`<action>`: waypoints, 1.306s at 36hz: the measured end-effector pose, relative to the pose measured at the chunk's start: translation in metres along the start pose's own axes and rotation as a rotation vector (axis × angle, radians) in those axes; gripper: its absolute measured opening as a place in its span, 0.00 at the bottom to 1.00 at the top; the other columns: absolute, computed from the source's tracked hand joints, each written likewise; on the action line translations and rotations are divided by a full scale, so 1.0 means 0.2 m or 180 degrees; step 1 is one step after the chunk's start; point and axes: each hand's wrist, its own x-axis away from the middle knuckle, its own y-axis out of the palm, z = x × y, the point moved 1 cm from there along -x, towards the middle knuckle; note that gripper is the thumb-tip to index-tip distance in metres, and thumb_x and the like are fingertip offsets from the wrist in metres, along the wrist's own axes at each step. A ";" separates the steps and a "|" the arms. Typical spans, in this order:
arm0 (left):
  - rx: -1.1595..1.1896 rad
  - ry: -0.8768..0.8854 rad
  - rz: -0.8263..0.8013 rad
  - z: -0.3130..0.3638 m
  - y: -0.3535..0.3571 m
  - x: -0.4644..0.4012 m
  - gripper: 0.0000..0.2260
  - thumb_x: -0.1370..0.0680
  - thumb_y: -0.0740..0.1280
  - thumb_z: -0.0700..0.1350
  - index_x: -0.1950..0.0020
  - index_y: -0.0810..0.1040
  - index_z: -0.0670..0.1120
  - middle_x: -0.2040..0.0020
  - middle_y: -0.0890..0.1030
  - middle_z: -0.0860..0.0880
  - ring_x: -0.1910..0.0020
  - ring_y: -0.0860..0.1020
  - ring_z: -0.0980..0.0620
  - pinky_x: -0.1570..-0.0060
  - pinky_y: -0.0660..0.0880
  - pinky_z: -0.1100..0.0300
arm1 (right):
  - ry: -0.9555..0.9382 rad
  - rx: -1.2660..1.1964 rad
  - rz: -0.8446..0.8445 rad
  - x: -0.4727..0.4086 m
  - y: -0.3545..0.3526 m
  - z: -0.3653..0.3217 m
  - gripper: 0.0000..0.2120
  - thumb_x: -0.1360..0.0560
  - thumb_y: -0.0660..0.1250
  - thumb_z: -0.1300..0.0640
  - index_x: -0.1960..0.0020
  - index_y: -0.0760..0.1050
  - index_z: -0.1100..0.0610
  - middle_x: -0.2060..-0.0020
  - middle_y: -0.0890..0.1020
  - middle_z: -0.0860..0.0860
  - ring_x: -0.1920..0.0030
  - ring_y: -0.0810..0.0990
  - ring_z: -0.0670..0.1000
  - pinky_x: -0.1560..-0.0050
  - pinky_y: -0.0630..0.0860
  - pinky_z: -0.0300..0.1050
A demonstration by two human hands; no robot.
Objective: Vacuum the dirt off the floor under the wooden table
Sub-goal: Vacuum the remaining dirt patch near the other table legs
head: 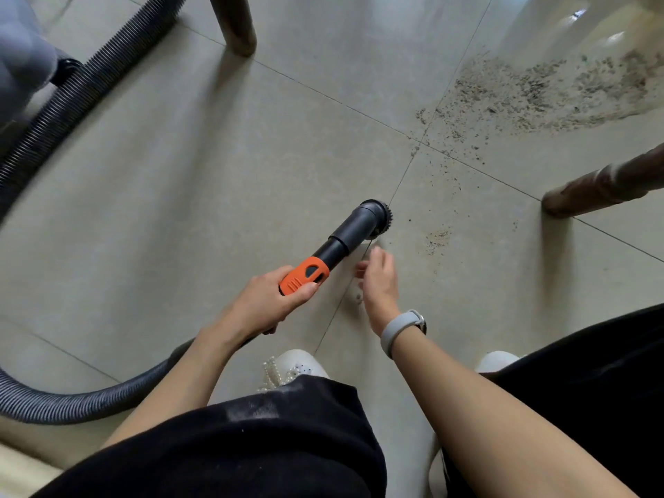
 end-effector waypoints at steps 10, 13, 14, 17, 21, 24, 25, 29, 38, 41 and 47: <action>-0.0101 -0.0079 -0.0275 -0.10 -0.06 0.09 0.11 0.24 0.67 0.54 0.52 0.76 0.47 0.69 0.72 0.47 0.75 0.71 0.52 0.75 0.71 0.61 | -0.0679 0.3086 0.0699 0.07 -0.34 0.36 0.24 0.26 0.59 0.63 0.30 0.65 0.58 0.30 0.65 0.55 0.30 0.62 0.57 0.32 0.60 0.52; -0.0196 -0.0140 -0.0373 -0.14 -0.06 0.13 0.12 0.24 0.67 0.54 0.52 0.75 0.45 0.70 0.72 0.48 0.75 0.71 0.52 0.74 0.71 0.61 | -0.0770 0.3303 0.0531 0.08 -0.34 0.38 0.27 0.25 0.59 0.62 0.27 0.62 0.56 0.26 0.60 0.55 0.27 0.57 0.58 0.28 0.56 0.53; -0.0219 -0.0145 -0.0396 -0.15 -0.05 0.14 0.12 0.24 0.67 0.54 0.52 0.75 0.45 0.71 0.72 0.48 0.76 0.71 0.53 0.75 0.70 0.61 | -0.0770 0.3353 0.0466 0.08 -0.33 0.39 0.28 0.25 0.59 0.61 0.26 0.60 0.56 0.25 0.57 0.55 0.26 0.55 0.58 0.27 0.54 0.54; -0.0278 -0.0139 -0.0450 -0.20 -0.05 0.18 0.08 0.24 0.67 0.53 0.51 0.77 0.49 0.72 0.72 0.49 0.77 0.70 0.54 0.74 0.70 0.61 | -0.0670 0.3566 0.0198 0.08 -0.33 0.39 0.31 0.23 0.58 0.56 0.22 0.51 0.53 0.22 0.47 0.52 0.23 0.46 0.56 0.25 0.48 0.57; -0.0304 -0.0165 -0.0423 -0.27 -0.06 0.22 0.05 0.25 0.68 0.54 0.51 0.78 0.54 0.71 0.71 0.51 0.75 0.70 0.53 0.73 0.70 0.60 | -0.0499 0.3941 -0.0184 0.06 -0.34 0.40 0.37 0.21 0.56 0.47 0.22 0.37 0.51 0.23 0.35 0.52 0.24 0.35 0.56 0.26 0.42 0.62; -0.0386 -0.0153 -0.0387 -0.29 -0.07 0.23 0.07 0.25 0.68 0.54 0.51 0.78 0.52 0.71 0.72 0.51 0.76 0.69 0.54 0.73 0.70 0.61 | -0.0489 0.4016 -0.0269 0.06 -0.34 0.40 0.39 0.21 0.57 0.43 0.23 0.34 0.51 0.24 0.32 0.53 0.25 0.32 0.57 0.27 0.42 0.64; -0.0404 -0.0156 -0.0390 -0.30 -0.07 0.23 0.09 0.24 0.68 0.54 0.50 0.78 0.51 0.70 0.72 0.51 0.75 0.69 0.55 0.72 0.70 0.61 | -0.0491 0.4009 -0.0272 0.06 -0.33 0.40 0.40 0.21 0.57 0.43 0.23 0.33 0.51 0.25 0.32 0.53 0.25 0.32 0.57 0.27 0.42 0.64; -0.0350 -0.0139 -0.0420 -0.31 -0.05 0.22 0.06 0.25 0.68 0.54 0.52 0.77 0.53 0.68 0.72 0.50 0.73 0.70 0.54 0.71 0.71 0.63 | -0.0458 0.3967 -0.0289 0.06 -0.34 0.41 0.40 0.21 0.58 0.43 0.23 0.34 0.51 0.25 0.32 0.53 0.25 0.32 0.56 0.27 0.42 0.63; -0.0397 -0.0025 -0.0387 -0.30 -0.06 0.19 0.05 0.25 0.68 0.55 0.54 0.75 0.57 0.66 0.74 0.51 0.74 0.71 0.55 0.72 0.74 0.62 | -0.0482 0.3953 -0.0236 0.06 -0.34 0.40 0.41 0.22 0.60 0.42 0.22 0.36 0.52 0.24 0.35 0.53 0.24 0.34 0.56 0.26 0.44 0.62; -0.0314 -0.0040 -0.0403 -0.29 -0.08 0.18 0.06 0.26 0.69 0.55 0.52 0.77 0.55 0.66 0.73 0.51 0.76 0.69 0.58 0.72 0.73 0.62 | -0.0467 0.3942 -0.0190 0.06 -0.33 0.40 0.42 0.23 0.61 0.42 0.22 0.37 0.52 0.23 0.36 0.53 0.24 0.35 0.56 0.26 0.45 0.62; -0.0605 -0.0019 -0.0463 -0.28 -0.12 0.16 0.11 0.27 0.68 0.58 0.50 0.77 0.54 0.65 0.75 0.51 0.76 0.71 0.55 0.71 0.74 0.61 | -0.0383 0.3864 -0.0145 0.06 -0.32 0.38 0.42 0.22 0.62 0.44 0.22 0.38 0.53 0.23 0.37 0.53 0.24 0.36 0.56 0.26 0.46 0.60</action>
